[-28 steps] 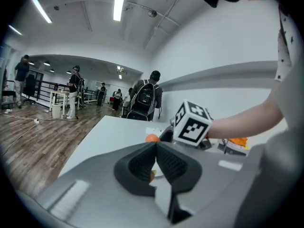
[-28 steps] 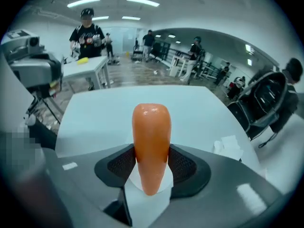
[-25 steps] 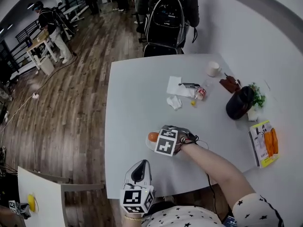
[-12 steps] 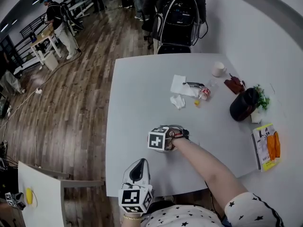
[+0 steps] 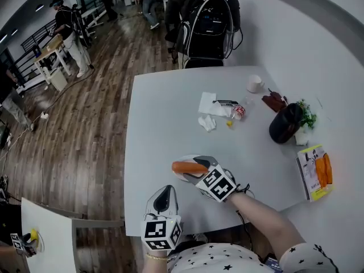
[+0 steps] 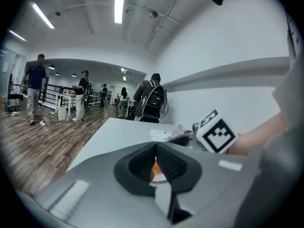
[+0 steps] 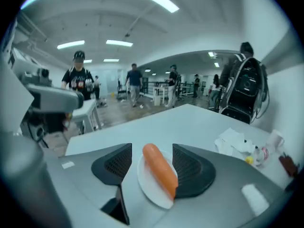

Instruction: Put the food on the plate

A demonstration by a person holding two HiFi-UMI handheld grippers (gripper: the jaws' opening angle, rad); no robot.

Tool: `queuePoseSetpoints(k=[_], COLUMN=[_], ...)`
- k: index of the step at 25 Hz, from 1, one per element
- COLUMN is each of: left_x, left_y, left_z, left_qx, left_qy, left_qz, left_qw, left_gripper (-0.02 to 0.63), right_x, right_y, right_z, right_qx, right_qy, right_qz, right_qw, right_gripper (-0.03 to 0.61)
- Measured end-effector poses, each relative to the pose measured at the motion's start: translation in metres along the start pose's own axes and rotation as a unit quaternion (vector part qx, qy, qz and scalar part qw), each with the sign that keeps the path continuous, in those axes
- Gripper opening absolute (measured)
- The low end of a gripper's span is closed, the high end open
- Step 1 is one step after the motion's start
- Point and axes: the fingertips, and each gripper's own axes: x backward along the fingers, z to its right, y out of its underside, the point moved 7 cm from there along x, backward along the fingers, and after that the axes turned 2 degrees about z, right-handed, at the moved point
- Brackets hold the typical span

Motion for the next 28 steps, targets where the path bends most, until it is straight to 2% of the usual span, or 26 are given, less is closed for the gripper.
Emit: queuePoseSetpoints(k=[2, 5, 8, 10, 17, 28], left_x=[-0.002, -0.001, 0.001, 0.003, 0.01, 0.018], left_y=[-0.001, -0.002, -0.001, -0.001, 0.0, -0.004], left_z=[0.005, 0.014, 0.02, 0.022, 0.028, 0.029], left_qx=[0.0, 0.0, -0.004, -0.006, -0.011, -0.007], left_qy=[0.005, 0.008, 0.015, 0.019, 0.028, 0.025], left_qz=[0.001, 0.002, 0.001, 0.0, 0.0, 0.004], left_qw=[1.0, 1.0, 0.9999, 0.9998, 0.9995, 0.9997], left_gripper=[0.008, 0.008, 0.008, 0.008, 0.008, 0.008], right_x=[0.028, 0.063, 0.089, 0.102, 0.117, 0.122], right_y=[-0.003, -0.006, -0.007, -0.007, -0.008, -0.01], right_z=[-0.011, -0.03, -0.051, -0.062, -0.074, -0.083], right_qx=[-0.057, -0.114, -0.148, -0.157, -0.152, -0.152], right_qy=[0.01, 0.039, 0.062, 0.077, 0.103, 0.106], right_qz=[0.052, 0.119, 0.158, 0.173, 0.17, 0.164], right_qw=[0.997, 0.986, 0.974, 0.969, 0.968, 0.969], right_gripper=[0.247, 0.161, 0.041, 0.0, -0.002, -0.002])
